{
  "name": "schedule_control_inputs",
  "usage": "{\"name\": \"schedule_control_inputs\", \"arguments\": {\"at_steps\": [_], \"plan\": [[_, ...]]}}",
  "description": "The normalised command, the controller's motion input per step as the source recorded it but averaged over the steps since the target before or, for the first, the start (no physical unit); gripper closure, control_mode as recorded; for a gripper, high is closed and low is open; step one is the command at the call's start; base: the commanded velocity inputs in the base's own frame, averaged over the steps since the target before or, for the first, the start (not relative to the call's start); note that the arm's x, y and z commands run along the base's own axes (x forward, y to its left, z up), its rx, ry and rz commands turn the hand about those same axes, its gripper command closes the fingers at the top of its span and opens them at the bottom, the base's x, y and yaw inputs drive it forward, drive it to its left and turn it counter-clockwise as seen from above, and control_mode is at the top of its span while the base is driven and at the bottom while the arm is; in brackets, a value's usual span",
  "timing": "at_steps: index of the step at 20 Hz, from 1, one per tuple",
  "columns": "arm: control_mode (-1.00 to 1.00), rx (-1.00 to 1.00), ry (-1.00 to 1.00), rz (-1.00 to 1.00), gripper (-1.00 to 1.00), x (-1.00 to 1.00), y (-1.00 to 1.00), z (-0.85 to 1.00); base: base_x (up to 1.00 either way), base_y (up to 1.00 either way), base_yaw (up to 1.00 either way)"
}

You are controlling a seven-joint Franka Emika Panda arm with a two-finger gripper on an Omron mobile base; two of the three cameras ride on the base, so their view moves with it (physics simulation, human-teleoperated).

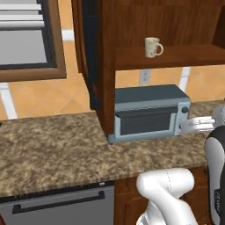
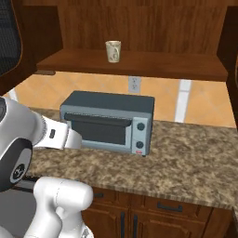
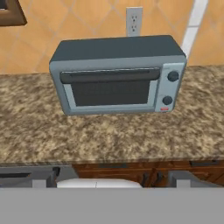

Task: Gather all objects into one cabinet and sort the glasses and bowls to opposite sides.

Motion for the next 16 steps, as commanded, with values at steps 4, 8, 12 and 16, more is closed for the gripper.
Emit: {"name": "schedule_control_inputs", "arguments": {"at_steps": [4, 8, 12, 16], "plan": [[1.00, 0.00, 0.00, 0.00, -1.00, 0.00, 0.00, 0.00, 0.96, -0.14, -0.07], [1.00, 0.00, 0.00, 0.00, -1.00, 0.00, 0.00, 0.00, 0.05, -0.05, -0.04], [1.00, 0.00, 0.00, 0.00, -1.00, 0.00, 0.00, 0.00, -0.10, -0.01, -0.02], [1.00, 0.00, 0.00, 0.00, -1.00, 0.00, 0.00, 0.00, 0.00, 0.00, 0.00]]}}
